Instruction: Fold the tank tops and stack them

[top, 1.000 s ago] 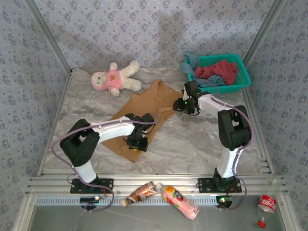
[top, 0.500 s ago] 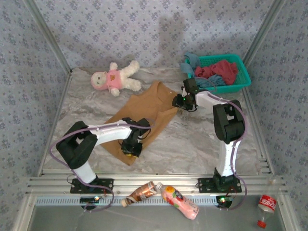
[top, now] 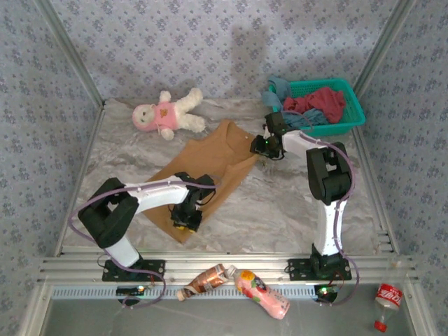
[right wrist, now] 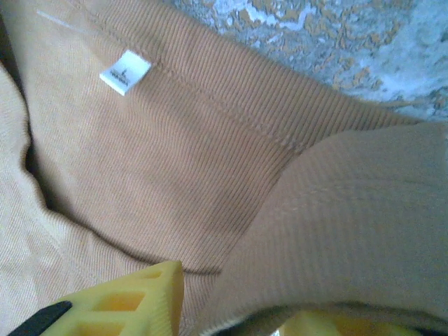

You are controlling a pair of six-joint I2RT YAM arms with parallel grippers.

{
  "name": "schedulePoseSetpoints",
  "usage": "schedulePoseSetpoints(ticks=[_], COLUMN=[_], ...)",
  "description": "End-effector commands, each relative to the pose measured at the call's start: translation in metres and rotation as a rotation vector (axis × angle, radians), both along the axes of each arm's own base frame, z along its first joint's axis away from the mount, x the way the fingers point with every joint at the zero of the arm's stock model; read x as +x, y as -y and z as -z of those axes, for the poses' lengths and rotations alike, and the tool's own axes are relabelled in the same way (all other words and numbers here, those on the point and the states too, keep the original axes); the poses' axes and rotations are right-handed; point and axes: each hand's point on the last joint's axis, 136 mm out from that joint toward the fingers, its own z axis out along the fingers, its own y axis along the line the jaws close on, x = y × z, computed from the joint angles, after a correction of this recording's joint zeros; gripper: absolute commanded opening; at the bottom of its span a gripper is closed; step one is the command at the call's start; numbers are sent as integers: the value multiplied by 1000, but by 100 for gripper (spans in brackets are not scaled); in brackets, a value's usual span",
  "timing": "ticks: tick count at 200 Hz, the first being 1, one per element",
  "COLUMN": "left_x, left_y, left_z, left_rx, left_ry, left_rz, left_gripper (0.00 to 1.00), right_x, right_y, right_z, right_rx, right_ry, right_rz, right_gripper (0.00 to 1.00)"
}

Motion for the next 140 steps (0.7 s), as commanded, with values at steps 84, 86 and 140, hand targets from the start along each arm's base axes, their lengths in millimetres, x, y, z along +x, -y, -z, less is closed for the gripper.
schedulePoseSetpoints(ticks=[84, 86, 140], left_x=[-2, -2, -17], left_y=[-21, -21, -25], left_z=[-8, -8, 6], left_rx=[44, 42, 30], left_ry=[-24, -24, -72], left_rz=[-3, -4, -31], left_gripper=[38, 38, 39], right_x=[11, 12, 22], right_y=[-6, -7, 1], right_z=[-11, -12, 16], right_rx=[-56, -55, -118], right_ry=[17, 20, -24], right_rz=[-28, -27, 2], right_gripper=[37, 37, 32])
